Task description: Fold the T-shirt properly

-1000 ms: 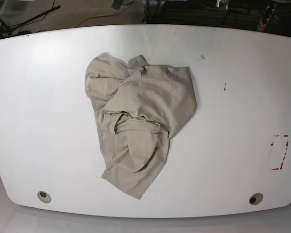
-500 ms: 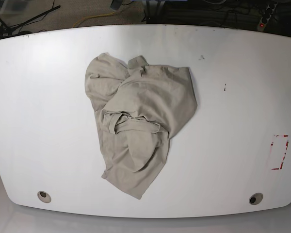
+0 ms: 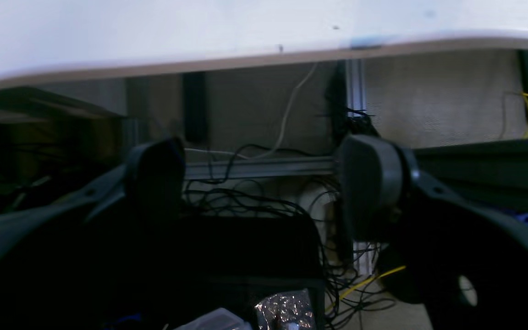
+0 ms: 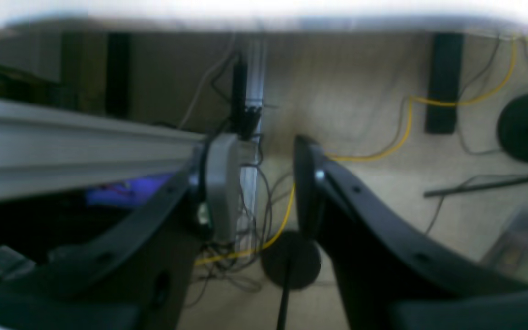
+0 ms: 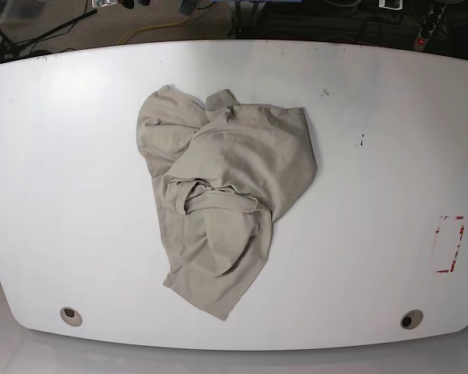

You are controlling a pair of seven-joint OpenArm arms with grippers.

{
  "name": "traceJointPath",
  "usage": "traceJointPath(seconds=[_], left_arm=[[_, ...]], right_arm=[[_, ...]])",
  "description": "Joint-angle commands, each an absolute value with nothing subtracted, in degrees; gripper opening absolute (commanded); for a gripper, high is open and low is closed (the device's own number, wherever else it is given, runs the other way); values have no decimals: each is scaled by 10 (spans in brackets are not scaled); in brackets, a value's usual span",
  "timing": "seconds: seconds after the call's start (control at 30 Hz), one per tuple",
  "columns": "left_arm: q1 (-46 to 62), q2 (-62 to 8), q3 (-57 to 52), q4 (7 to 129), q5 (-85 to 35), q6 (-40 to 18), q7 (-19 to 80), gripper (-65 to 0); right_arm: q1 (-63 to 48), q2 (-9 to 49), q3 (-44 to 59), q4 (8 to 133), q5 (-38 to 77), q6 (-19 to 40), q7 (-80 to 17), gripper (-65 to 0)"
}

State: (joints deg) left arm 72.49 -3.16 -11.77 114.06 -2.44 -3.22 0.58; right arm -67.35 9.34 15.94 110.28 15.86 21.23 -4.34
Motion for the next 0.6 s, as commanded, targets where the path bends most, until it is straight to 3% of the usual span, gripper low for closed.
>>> traceJointPath(seconds=[0.0,0.47,0.57], left_arm=[[713,-29,-130,1151,-26,-32,-5,-164],[541,-54,-138,1149,-22,-34,5,-154],[507,-64,-137,1149,-22,-35,30,-115]], right_arm=[[-680,95,178,1140,175,218,-51,-463],[-568,95,194,1155,219,218,-56,-455],[-552,94,193,1156,219,218,-64,-436]])
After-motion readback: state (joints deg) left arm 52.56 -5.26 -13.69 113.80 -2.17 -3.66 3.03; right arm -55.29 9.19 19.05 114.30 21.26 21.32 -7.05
